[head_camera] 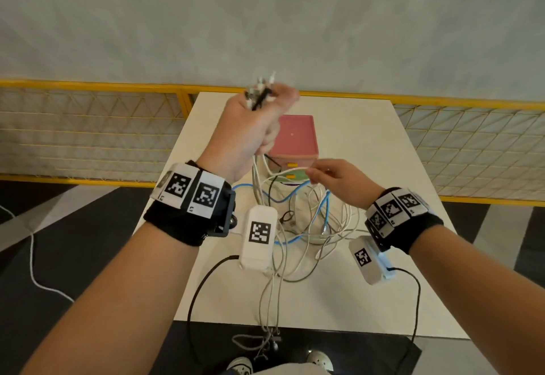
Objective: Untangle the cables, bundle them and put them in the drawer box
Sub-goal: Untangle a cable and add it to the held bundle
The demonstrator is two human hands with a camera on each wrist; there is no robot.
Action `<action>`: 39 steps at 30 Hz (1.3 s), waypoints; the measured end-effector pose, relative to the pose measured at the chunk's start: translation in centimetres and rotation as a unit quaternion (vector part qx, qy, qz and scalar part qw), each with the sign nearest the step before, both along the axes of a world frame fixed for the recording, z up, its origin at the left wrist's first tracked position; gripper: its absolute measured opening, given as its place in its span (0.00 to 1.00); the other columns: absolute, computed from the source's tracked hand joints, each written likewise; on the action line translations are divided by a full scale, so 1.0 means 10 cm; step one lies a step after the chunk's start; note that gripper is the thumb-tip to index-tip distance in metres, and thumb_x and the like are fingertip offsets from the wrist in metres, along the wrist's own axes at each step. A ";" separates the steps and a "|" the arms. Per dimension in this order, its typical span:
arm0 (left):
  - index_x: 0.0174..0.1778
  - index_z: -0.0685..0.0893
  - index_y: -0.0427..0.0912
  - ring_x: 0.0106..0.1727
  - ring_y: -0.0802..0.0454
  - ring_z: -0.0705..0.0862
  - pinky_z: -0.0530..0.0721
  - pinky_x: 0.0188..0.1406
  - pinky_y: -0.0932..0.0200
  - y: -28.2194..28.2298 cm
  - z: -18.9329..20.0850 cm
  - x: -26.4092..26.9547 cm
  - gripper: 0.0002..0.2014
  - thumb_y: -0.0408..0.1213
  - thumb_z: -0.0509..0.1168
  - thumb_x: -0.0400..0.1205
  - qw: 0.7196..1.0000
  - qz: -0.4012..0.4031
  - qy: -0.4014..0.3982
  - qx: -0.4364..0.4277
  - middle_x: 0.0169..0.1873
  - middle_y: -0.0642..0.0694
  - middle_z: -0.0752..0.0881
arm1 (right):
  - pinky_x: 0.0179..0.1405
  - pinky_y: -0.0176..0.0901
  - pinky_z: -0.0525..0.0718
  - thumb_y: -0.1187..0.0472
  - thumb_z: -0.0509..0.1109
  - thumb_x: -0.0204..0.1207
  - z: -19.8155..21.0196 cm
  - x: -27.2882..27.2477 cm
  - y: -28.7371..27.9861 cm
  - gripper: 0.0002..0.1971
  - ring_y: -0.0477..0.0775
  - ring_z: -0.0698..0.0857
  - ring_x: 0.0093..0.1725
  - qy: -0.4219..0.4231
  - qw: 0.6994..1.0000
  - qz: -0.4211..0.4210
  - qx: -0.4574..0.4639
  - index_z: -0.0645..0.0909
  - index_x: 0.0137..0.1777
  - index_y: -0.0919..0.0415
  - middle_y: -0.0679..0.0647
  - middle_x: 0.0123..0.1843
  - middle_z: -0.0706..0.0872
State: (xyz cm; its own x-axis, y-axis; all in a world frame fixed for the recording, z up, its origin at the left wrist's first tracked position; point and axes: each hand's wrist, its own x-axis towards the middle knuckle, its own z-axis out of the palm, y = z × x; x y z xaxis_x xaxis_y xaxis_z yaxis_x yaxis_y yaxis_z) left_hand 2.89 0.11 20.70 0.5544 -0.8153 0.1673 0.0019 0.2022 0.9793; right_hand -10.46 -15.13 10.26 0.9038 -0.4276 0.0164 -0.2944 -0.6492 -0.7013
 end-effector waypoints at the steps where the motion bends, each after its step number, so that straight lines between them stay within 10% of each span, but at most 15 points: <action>1: 0.46 0.86 0.45 0.16 0.57 0.57 0.55 0.15 0.67 0.00 -0.01 -0.03 0.06 0.40 0.65 0.85 0.999 -0.006 -0.033 0.032 0.16 0.55 0.62 | 0.38 0.44 0.75 0.52 0.64 0.82 0.09 0.03 0.00 0.13 0.46 0.78 0.33 -0.018 1.000 0.001 -0.020 0.83 0.42 0.59 0.57 0.37 0.83; 8: 0.45 0.85 0.30 0.15 0.58 0.65 0.62 0.19 0.62 -0.12 -0.23 -0.07 0.22 0.50 0.62 0.86 0.957 -0.019 -0.165 0.236 0.16 0.54 0.69 | 0.58 0.59 0.83 0.52 0.68 0.76 0.77 0.24 -0.06 0.10 0.64 0.85 0.57 -0.205 0.975 0.023 -0.085 0.82 0.49 0.58 0.59 0.46 0.85; 11: 0.36 0.81 0.42 0.13 0.62 0.65 0.64 0.16 0.65 -0.11 -0.11 -0.03 0.16 0.47 0.62 0.86 0.971 0.057 -0.159 0.167 0.11 0.56 0.69 | 0.53 0.43 0.81 0.55 0.66 0.81 0.88 0.24 -0.13 0.05 0.52 0.86 0.49 -0.201 0.979 0.005 -0.039 0.78 0.48 0.56 0.54 0.42 0.85; 15: 0.30 0.78 0.49 0.16 0.59 0.61 0.60 0.18 0.63 -0.18 0.00 0.06 0.17 0.46 0.63 0.86 0.981 0.151 -0.120 0.029 0.12 0.56 0.67 | 0.54 0.49 0.80 0.56 0.57 0.86 0.66 0.27 -0.14 0.10 0.58 0.84 0.48 -0.137 0.990 0.026 -0.019 0.78 0.45 0.55 0.52 0.43 0.86; 20: 0.30 0.82 0.52 0.19 0.60 0.66 0.62 0.25 0.60 -0.14 -0.01 0.19 0.15 0.51 0.63 0.83 0.974 0.214 -0.047 -0.052 0.14 0.59 0.71 | 0.42 0.33 0.75 0.57 0.52 0.87 0.12 0.23 -0.24 0.16 0.33 0.79 0.34 -0.026 0.996 0.002 0.090 0.77 0.42 0.59 0.53 0.41 0.83; 24: 0.34 0.82 0.49 0.23 0.58 0.66 0.67 0.28 0.58 -0.11 -0.08 0.25 0.13 0.47 0.64 0.85 0.963 0.263 -0.052 0.008 0.17 0.59 0.68 | 0.45 0.42 0.80 0.55 0.56 0.86 0.13 0.22 -0.27 0.16 0.48 0.82 0.41 -0.010 0.995 -0.026 0.094 0.80 0.40 0.55 0.55 0.40 0.84; 30: 0.66 0.80 0.33 0.43 0.57 0.82 0.71 0.38 0.82 -0.17 -0.09 0.12 0.16 0.38 0.64 0.86 0.932 0.306 -0.193 0.012 0.47 0.46 0.87 | 0.50 0.52 0.86 0.51 0.61 0.83 0.68 0.37 -0.14 0.16 0.48 0.88 0.38 -0.049 0.998 -0.018 -0.033 0.86 0.42 0.56 0.54 0.38 0.89; 32: 0.78 0.70 0.34 0.49 0.72 0.83 0.68 0.42 0.88 -0.15 -0.03 0.10 0.24 0.36 0.64 0.86 0.929 0.326 -0.175 0.006 0.57 0.57 0.84 | 0.49 0.49 0.87 0.50 0.60 0.83 0.80 0.38 -0.13 0.16 0.44 0.90 0.38 -0.067 0.995 -0.046 -0.054 0.85 0.41 0.55 0.51 0.37 0.89; 34: 0.83 0.60 0.37 0.46 0.84 0.79 0.69 0.47 0.88 -0.15 -0.03 0.10 0.31 0.31 0.64 0.85 0.938 0.294 -0.182 -0.024 0.52 0.73 0.79 | 0.46 0.44 0.85 0.48 0.59 0.83 0.85 0.35 -0.11 0.16 0.44 0.90 0.36 -0.063 0.991 -0.060 -0.101 0.85 0.41 0.52 0.48 0.37 0.90; 39: 0.63 0.83 0.45 0.49 0.57 0.83 0.74 0.42 0.73 -0.24 -0.14 0.05 0.12 0.43 0.64 0.85 0.936 0.106 -0.293 0.164 0.42 0.59 0.84 | 0.47 0.55 0.84 0.52 0.63 0.81 0.83 0.33 0.00 0.12 0.57 0.87 0.42 -0.102 0.987 0.017 -0.126 0.83 0.41 0.56 0.53 0.38 0.88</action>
